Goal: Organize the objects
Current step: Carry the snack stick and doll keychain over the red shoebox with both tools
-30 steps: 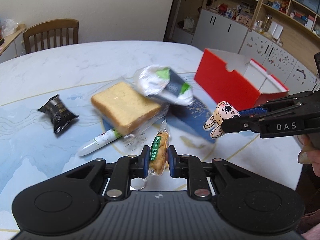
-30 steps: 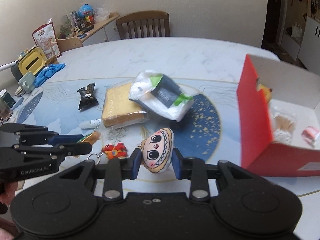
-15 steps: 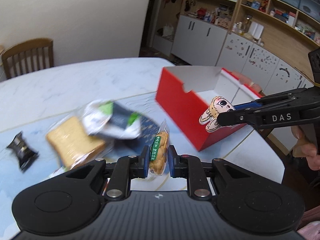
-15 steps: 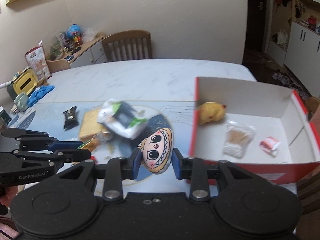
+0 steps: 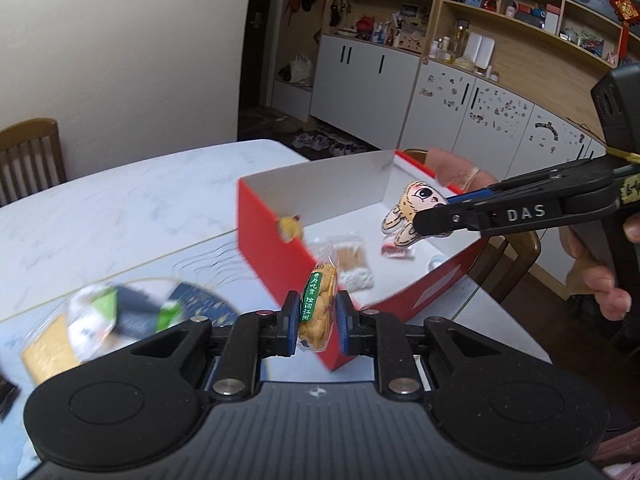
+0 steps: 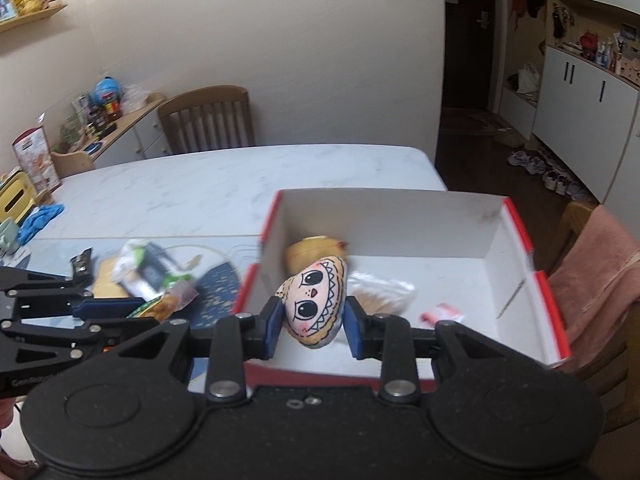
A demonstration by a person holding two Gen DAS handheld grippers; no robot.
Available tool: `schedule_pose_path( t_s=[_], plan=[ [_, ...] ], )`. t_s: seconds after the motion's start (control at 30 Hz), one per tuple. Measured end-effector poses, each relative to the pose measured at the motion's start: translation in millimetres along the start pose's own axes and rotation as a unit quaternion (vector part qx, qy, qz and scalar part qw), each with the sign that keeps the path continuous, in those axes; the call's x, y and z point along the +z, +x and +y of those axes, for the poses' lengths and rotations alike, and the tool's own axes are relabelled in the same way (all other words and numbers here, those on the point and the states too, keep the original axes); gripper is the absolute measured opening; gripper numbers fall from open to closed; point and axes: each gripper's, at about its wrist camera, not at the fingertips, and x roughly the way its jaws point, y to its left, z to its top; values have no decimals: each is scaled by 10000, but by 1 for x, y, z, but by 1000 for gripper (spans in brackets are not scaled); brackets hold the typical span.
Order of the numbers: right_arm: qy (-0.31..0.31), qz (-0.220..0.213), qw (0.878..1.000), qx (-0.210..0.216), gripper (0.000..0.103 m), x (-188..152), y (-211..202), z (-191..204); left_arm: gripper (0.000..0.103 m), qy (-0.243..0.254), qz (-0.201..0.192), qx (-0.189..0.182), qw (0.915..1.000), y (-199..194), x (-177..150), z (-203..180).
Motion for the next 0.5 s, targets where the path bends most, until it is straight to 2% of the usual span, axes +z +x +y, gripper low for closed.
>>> schedule_pose_path(
  t_s=[0.23, 0.5],
  plan=[
    [121, 56, 9998, -126, 32, 8, 9, -39, 18, 149, -3, -66, 9999, 27, 24, -28],
    [228, 158, 9994, -220, 32, 18, 27, -81, 18, 319, 350, -85, 9988, 68, 45, -53]
  ],
)
